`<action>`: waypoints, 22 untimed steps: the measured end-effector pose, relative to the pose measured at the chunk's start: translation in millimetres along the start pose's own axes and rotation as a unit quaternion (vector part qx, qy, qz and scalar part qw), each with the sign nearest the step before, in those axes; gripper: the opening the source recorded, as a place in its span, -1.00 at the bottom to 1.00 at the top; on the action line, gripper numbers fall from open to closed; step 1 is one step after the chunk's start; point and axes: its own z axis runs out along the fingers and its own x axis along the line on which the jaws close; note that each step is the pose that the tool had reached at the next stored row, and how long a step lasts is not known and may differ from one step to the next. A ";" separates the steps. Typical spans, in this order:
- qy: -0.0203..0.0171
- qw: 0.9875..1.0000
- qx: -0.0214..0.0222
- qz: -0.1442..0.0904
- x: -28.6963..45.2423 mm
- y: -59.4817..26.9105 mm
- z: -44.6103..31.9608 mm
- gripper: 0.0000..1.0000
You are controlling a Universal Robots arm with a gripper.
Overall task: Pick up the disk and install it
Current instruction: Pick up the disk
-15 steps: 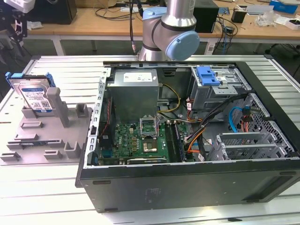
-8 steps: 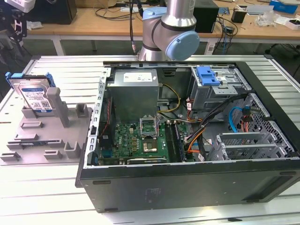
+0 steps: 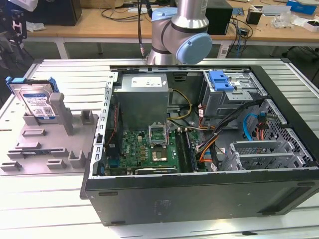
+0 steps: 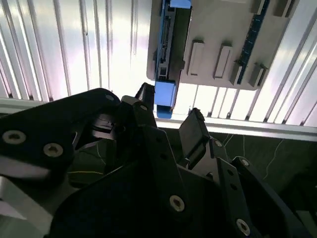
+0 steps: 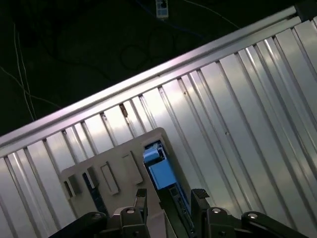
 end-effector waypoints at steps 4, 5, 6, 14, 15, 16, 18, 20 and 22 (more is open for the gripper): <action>0.002 0.999 0.001 -0.044 0.0 0.0 0.3 -0.04; 0.003 0.998 0.001 -0.056 0.0 0.0 0.4 -0.04; 0.003 0.998 0.001 -0.064 0.0 0.0 0.4 -0.04; 0.006 0.992 0.002 -0.124 -1.6 0.6 2.0 -0.04; 0.006 0.991 0.002 -0.131 -2.1 0.8 2.4 -0.04; 0.006 0.991 0.003 -0.136 -2.6 0.9 2.7 -0.04; 0.007 0.988 0.003 -0.155 -4.1 1.6 3.6 -0.04; 0.008 0.986 0.003 -0.165 -4.6 2.3 4.0 -0.04; 0.008 0.986 0.003 -0.166 -4.6 2.3 4.0 -0.04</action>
